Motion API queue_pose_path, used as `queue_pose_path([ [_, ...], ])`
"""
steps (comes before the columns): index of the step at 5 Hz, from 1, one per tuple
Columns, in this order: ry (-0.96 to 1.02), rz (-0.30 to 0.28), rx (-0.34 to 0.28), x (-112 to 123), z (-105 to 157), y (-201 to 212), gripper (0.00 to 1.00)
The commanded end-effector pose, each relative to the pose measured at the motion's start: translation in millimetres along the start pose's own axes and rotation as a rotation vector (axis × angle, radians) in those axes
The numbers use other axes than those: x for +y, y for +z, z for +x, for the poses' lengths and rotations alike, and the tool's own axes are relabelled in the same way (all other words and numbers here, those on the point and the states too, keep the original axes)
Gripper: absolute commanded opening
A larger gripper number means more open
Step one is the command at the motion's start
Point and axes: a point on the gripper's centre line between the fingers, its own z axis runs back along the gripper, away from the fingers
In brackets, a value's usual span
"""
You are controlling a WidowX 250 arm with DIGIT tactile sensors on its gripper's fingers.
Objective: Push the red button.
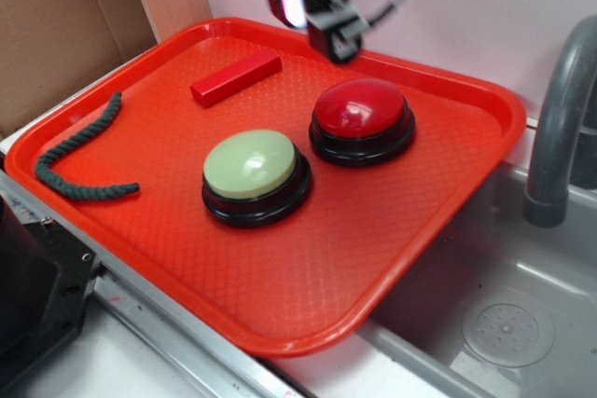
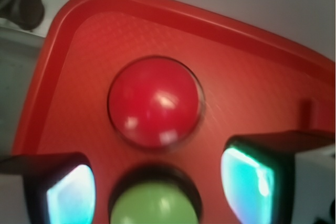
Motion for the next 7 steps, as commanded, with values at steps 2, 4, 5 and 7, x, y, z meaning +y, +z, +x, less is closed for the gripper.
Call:
queue_pose_path([
  [2, 0.018, 0.042, -0.043, 4, -11, 35, 1.00],
  [4, 0.015, 0.057, 0.042, 10, -29, 56, 1.00],
  [5, 0.012, 0.077, 0.039, 14, -36, 65, 1.00],
  [7, 0.010, 0.113, 0.019, 13, -42, 71, 1.00],
])
